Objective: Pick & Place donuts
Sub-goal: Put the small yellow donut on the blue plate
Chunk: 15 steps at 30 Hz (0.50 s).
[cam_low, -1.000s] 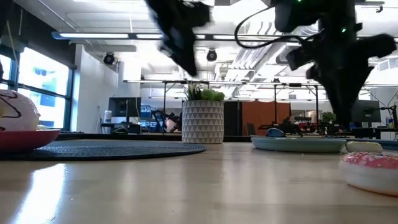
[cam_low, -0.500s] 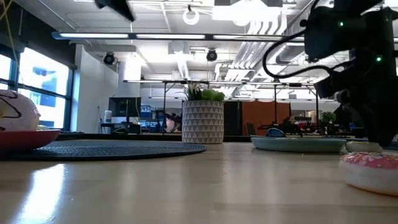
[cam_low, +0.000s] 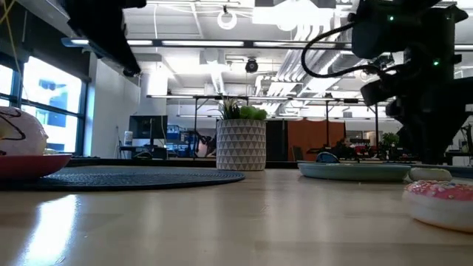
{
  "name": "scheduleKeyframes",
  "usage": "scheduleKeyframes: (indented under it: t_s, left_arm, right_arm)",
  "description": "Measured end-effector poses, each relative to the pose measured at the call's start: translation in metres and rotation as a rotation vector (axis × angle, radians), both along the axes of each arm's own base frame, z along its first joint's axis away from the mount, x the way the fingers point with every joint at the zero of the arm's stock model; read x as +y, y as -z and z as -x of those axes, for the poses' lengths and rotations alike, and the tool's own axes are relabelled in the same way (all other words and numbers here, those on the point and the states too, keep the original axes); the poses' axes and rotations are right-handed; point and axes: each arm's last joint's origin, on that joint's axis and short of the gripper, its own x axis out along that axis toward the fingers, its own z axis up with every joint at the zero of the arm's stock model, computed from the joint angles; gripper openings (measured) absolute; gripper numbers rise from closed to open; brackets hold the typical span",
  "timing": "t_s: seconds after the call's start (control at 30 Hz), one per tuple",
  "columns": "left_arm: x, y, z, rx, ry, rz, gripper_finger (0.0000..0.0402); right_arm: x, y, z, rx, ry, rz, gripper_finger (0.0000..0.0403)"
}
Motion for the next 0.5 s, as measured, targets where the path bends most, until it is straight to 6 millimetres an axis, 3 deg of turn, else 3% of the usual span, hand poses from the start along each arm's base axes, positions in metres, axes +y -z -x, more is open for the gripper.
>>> scheduleKeyframes:
  t_s: [0.33,0.5]
  left_arm:
    - [-0.001,-0.006,-0.003,-0.066,0.012,-0.008,0.0005]
    - [-0.001,-0.006,-0.003,-0.067,0.013,-0.007,0.0005]
  right_arm:
    - [-0.002,0.019,0.008,0.028,0.034,-0.004,0.0145]
    - [-0.003,0.026,0.013,0.035,0.048,-0.001,0.0120]
